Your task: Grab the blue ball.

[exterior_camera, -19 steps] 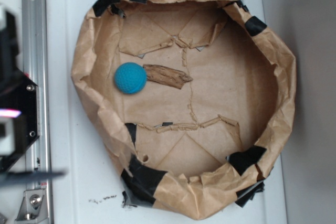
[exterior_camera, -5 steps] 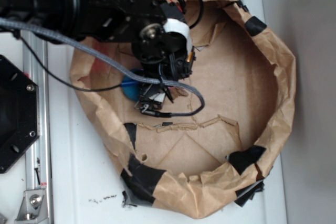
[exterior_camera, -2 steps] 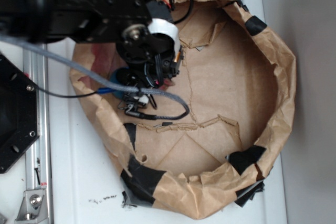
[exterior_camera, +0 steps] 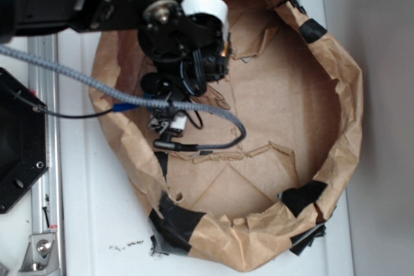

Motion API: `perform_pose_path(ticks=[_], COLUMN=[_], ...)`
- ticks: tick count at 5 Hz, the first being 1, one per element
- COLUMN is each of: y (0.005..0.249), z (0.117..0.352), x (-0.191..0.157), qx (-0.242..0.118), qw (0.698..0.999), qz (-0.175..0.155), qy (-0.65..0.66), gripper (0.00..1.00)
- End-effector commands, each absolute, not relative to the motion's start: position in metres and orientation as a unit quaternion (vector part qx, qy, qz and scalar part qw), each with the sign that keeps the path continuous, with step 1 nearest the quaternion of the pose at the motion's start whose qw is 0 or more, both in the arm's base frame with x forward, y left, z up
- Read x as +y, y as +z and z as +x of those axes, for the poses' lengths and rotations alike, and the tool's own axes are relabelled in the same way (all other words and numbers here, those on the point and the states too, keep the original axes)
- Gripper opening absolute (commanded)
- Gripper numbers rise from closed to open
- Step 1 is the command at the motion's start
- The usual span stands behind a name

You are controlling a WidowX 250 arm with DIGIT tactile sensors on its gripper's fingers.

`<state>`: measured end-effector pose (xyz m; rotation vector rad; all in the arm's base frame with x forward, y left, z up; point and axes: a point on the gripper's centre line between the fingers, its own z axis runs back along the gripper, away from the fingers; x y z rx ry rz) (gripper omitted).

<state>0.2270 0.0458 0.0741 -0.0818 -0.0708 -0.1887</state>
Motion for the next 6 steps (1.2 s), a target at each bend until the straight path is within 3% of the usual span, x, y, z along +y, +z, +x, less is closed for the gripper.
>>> perform_pose_path(ticks=[1, 2, 3, 4, 5, 6], y=[0.048, 0.032, 0.030, 0.027, 0.024, 0.026], z=[0.212, 0.197, 0.198, 0.199, 0.199, 0.200], x=[0.050, 0.044, 0.051, 0.058, 0.056, 0.056], qx=[0.053, 0.094, 0.073, 0.057, 0.052, 0.046], qw=[0.996, 0.989, 0.994, 0.996, 0.995, 0.995], qz=[-0.071, -0.102, -0.078, -0.064, -0.084, -0.085], qy=[0.015, 0.045, 0.039, 0.037, 0.030, 0.025], gripper=[1.00, 1.00, 1.00, 0.00, 0.00, 0.00])
